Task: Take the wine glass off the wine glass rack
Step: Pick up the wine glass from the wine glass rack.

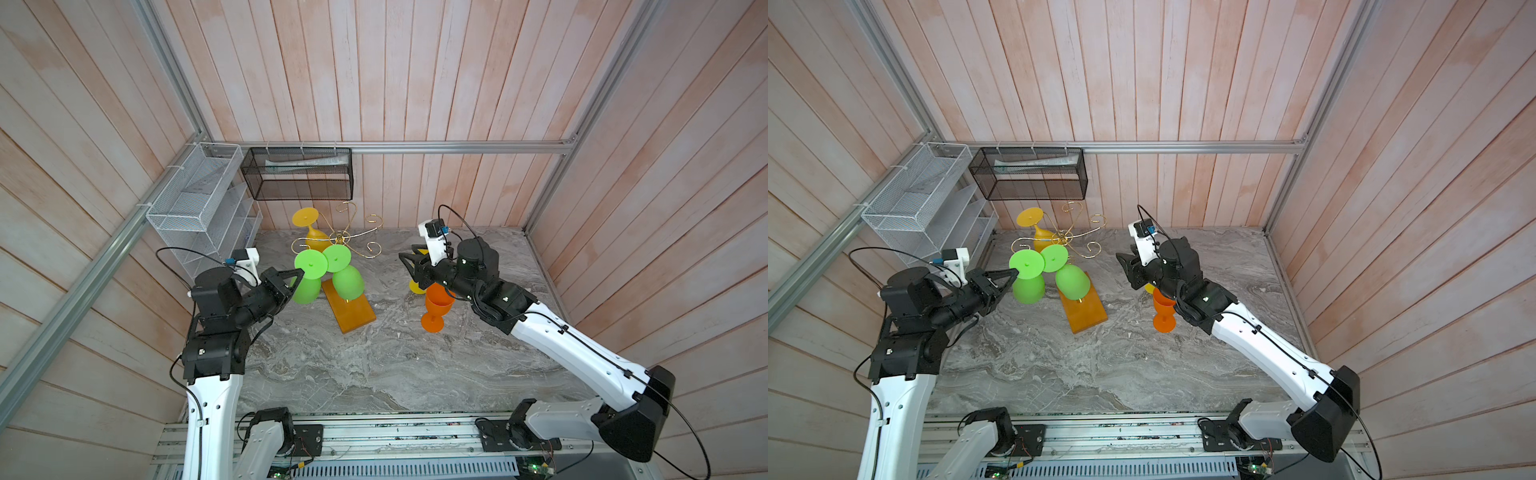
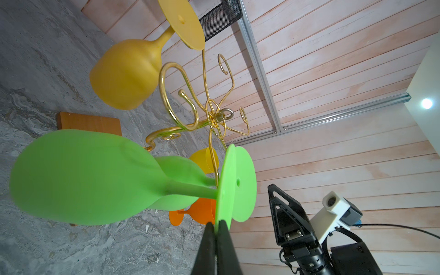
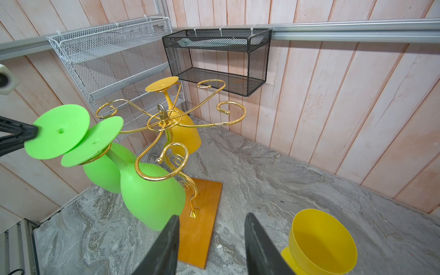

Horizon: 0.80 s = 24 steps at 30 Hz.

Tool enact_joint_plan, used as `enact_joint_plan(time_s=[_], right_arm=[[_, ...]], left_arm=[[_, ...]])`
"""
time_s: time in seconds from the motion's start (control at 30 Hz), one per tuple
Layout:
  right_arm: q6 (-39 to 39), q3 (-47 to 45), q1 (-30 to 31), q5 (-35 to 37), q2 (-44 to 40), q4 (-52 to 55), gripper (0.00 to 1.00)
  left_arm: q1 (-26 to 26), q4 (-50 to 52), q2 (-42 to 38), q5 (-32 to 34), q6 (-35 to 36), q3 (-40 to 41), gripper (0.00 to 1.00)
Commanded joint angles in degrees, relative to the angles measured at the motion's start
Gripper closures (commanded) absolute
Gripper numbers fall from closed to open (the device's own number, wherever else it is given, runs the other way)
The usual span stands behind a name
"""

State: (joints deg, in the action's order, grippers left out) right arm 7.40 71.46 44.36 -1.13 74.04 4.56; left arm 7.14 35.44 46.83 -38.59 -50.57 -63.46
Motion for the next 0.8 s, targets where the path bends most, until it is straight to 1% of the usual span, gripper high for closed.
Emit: enact_joint_plan(time_s=[0.0, 0.2, 0.53, 0.77], right_arm=[[0.76, -0.93, 0.43, 0.51, -1.35, 0.54, 0.57], [1.21, -1.24, 0.44, 0.25, -1.88, 0.56, 0.57], [1.82, -1.68, 0.36, 0.84, -2.80, 1.15, 0.56], [3.82, -2.27, 0.42, 1.53, -2.93, 2.07, 0.56]], left_arm=[[0.20, 2.87, -1.53, 0.27, 1.97, 1.56, 1.00], [0.26, 2.47, -3.32, -0.65, 0.95, 3.34, 1.00], [0.25, 5.16, -6.10, -2.01, 1.92, 4.73, 1.00], [0.07, 5.95, -9.50, -4.98, 1.70, 7.33, 1.00]])
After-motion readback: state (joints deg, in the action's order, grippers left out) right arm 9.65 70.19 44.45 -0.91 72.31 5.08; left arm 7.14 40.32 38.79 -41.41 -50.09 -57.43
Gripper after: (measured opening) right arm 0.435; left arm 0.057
